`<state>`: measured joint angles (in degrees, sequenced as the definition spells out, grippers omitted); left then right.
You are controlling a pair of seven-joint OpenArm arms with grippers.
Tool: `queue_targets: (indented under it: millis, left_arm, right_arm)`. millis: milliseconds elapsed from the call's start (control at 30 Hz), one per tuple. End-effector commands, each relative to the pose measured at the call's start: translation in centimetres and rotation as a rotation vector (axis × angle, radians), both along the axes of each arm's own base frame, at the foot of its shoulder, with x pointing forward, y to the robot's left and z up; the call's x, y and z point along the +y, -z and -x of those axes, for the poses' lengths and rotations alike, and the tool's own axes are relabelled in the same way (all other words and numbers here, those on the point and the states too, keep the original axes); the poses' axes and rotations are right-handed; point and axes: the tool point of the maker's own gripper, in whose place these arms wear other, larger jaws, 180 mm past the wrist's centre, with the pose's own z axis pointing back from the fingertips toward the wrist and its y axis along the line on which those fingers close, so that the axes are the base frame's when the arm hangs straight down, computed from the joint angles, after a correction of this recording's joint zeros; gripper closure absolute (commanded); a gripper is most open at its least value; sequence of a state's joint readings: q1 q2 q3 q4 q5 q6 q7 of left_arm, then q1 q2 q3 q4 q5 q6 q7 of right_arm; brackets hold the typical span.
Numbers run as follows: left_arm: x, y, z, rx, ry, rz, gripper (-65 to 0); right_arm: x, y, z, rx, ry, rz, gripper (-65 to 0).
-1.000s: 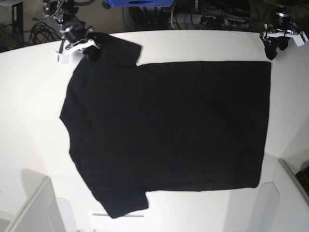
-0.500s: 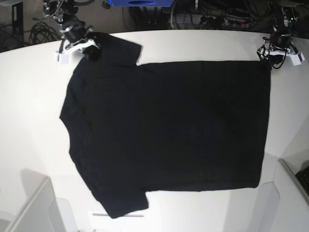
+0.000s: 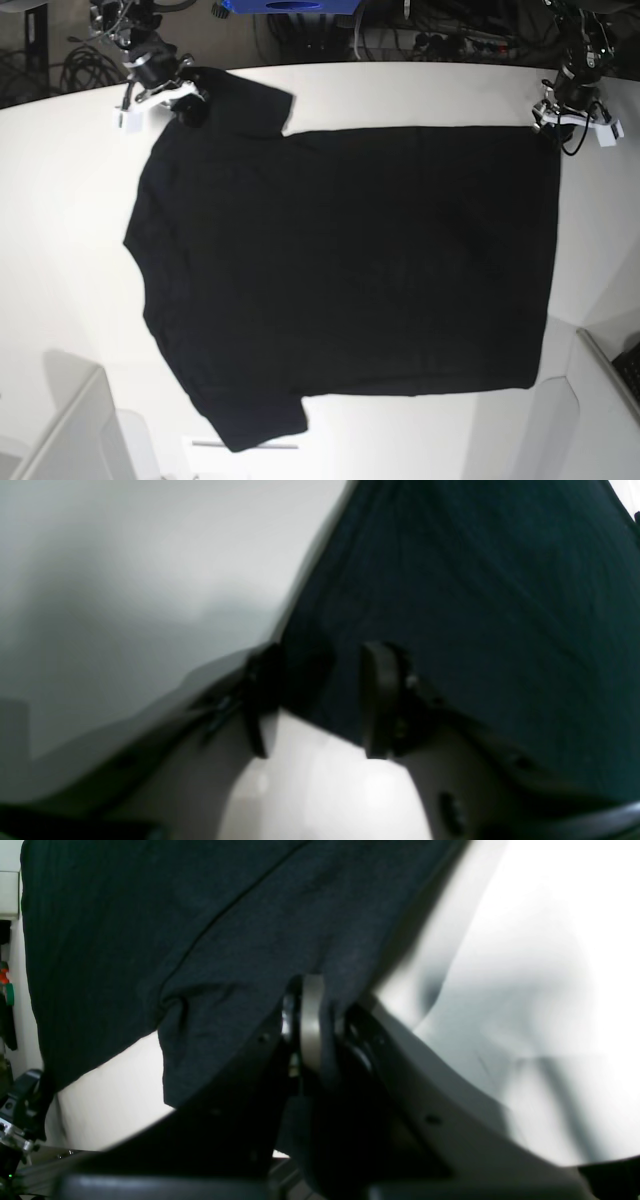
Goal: Fold the T-shirt properly
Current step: 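Grasp the opposite shoulder corner of the shirt with the left gripper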
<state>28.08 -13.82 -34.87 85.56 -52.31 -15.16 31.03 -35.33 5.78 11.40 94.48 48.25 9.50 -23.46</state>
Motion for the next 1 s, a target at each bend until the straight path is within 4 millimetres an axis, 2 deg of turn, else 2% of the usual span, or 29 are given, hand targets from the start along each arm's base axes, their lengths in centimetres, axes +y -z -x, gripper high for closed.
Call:
queue_targets:
  millis: [0, 100, 200, 433, 533, 667, 767, 967]
  left_arm:
    - [-0.1, -0.2, -0.2, 0.0, 0.022, -0.006, -18.9]
    - [-0.7, 0.6, 0.0, 0.018, 0.034, 0.011, -12.0]
    - [-0.7, 0.6, 0.0, 0.018, 0.034, 0.011, 0.0]
    - [-0.2, 0.0, 0.0, 0.019, 0.052, -0.014, 0.0]
    - [-0.2, -0.4, 0.8, 0.027, 0.061, -0.032, 0.0]
    - [-0.5, -1.4, 0.9, 0.046, 0.131, -0.133, 0.0]
    - [-0.8, -1.9, 1.2, 0.064, 0.174, -0.202, 0.0]
    - [-1.7, -2.3, 2.0, 0.068, 0.188, -0.21, 0.0]
  right_arm:
    - [-0.3, 1.7, 2.5, 0.122, -0.027, 0.037, 0.0]
    - [-0.3, 1.7, 2.4, 0.121, -0.026, 0.038, 0.0]
    - [-0.4, 1.7, 2.4, 0.121, -0.027, 0.043, 0.0]
    - [-1.2, 1.4, 2.3, 0.11, -0.076, 0.138, 0.0]
    - [-1.1, 0.7, 1.9, 0.086, -0.082, 0.144, 0.0]
    - [-1.0, 0.0, 1.8, 0.07, -0.087, 0.148, 0.0]
    - [-0.9, 0.0, 2.4, 0.081, -0.09, 0.148, 0.0]
    - [-0.7, -0.7, 3.5, 0.084, -0.099, 0.152, 0.0]
